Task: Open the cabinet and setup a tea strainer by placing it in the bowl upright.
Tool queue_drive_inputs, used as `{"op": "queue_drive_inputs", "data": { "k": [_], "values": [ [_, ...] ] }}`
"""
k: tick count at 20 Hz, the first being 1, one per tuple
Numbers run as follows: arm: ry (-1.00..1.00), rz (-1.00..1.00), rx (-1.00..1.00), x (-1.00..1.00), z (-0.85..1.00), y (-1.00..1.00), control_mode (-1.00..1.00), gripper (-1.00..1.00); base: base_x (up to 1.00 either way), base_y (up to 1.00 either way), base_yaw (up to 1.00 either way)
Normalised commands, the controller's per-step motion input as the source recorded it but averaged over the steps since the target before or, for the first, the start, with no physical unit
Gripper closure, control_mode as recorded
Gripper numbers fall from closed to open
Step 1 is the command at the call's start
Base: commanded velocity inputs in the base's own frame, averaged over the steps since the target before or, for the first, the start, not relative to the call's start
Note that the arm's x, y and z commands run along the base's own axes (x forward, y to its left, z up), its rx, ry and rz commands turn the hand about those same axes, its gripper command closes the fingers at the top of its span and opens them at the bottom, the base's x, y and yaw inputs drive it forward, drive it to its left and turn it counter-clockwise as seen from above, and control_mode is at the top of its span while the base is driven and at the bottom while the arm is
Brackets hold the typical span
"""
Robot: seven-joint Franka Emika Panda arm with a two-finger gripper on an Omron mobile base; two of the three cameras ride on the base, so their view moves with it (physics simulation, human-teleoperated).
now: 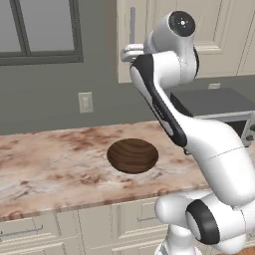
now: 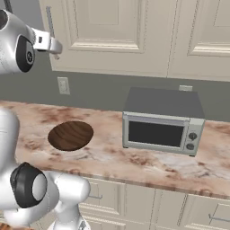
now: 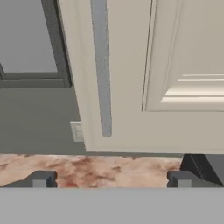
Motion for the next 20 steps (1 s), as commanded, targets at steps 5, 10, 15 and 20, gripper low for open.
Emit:
{"op": "queue_drive_inputs", "data": {
  "k": [5, 10, 15, 20],
  "values": [
    [0.00, -0.01, -0.04, 0.65, 0.00, 0.02, -1.00, -1.00, 0.00, 0.00, 0.00],
    [0.00, 0.00, -0.03, 0.41, 0.00, 0.00, -1.00, -1.00, 0.00, 0.00, 0.00],
    [0.00, 0.00, 0.00, 0.35, 0.00, 0.07, -1.00, -1.00, 0.00, 0.00, 0.00],
    [-0.01, 0.00, 0.00, 0.37, 0.00, 0.10, -1.00, -1.00, 0.00, 0.00, 0.00]
  ]
}}
